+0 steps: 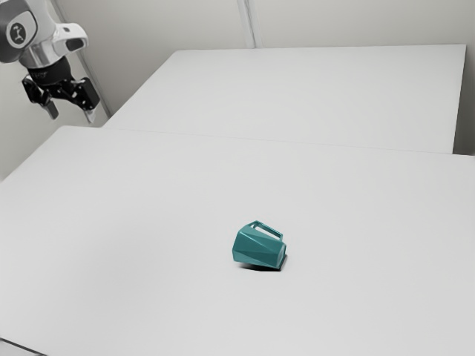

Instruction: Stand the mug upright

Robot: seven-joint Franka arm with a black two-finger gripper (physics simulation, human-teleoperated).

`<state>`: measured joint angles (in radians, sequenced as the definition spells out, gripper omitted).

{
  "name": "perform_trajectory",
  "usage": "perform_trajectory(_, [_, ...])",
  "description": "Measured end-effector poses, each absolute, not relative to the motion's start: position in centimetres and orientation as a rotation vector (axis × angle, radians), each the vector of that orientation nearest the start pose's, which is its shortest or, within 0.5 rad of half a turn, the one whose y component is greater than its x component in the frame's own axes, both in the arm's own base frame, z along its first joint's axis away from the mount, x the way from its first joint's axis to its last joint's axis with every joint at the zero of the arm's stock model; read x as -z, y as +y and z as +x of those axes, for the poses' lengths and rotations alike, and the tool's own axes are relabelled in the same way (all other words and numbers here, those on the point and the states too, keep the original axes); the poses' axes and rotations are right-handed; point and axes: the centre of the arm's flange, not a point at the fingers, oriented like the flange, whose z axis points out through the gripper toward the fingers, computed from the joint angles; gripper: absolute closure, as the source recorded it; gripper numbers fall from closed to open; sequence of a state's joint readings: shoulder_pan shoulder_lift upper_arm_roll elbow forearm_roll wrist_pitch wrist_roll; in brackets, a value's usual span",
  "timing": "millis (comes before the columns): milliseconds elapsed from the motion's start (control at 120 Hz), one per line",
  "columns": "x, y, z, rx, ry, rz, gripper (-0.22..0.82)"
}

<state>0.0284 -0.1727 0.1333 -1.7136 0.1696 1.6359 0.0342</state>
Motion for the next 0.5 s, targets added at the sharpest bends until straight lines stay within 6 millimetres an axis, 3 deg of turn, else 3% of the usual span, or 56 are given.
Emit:
perform_trajectory(192, [-65.3, 10.5, 50.1, 0.147, -0.145, -2.984, 0.00])
perform_trajectory(292, [-63.9, 10.6, 50.8, 0.111, -0.131, -2.997, 0.00])
perform_trajectory(500, [-55.6, 8.5, 54.8, -0.074, -0.150, -3.227, 0.00])
